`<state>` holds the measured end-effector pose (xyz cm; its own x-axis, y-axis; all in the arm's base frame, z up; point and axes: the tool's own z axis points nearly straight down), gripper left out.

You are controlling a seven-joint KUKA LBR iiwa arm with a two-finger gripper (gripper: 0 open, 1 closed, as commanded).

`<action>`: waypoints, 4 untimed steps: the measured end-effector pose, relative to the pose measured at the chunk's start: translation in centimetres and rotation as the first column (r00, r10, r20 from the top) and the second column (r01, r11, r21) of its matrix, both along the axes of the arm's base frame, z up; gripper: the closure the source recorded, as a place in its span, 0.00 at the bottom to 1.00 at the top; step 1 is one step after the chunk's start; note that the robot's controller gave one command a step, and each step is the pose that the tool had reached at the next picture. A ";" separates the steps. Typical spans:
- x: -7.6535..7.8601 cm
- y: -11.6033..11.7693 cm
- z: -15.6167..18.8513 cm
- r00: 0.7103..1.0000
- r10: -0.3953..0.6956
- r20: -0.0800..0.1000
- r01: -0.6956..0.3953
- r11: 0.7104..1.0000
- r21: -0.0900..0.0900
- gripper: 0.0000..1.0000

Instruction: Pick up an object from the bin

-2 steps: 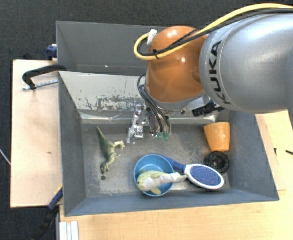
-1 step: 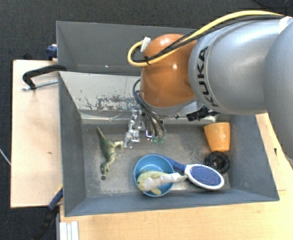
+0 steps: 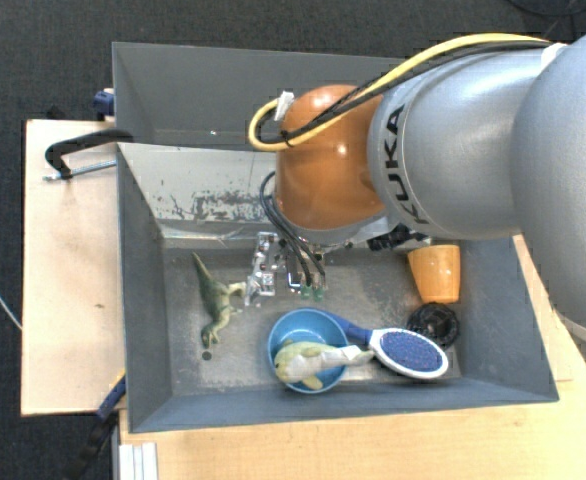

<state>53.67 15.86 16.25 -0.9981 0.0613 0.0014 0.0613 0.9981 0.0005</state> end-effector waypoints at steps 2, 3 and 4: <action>-0.1 1.2 1.2 0.999 -0.046 -0.006 0.046 0.999 -0.002 1.00; 0.8 1.5 0.9 1.000 -0.015 0.005 0.015 1.000 0.001 1.00; 0.8 1.5 1.0 1.000 -0.016 0.005 0.016 1.000 0.002 0.00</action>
Offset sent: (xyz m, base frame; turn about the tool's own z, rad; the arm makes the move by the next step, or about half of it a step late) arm -0.0071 0.0125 0.1350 -0.0097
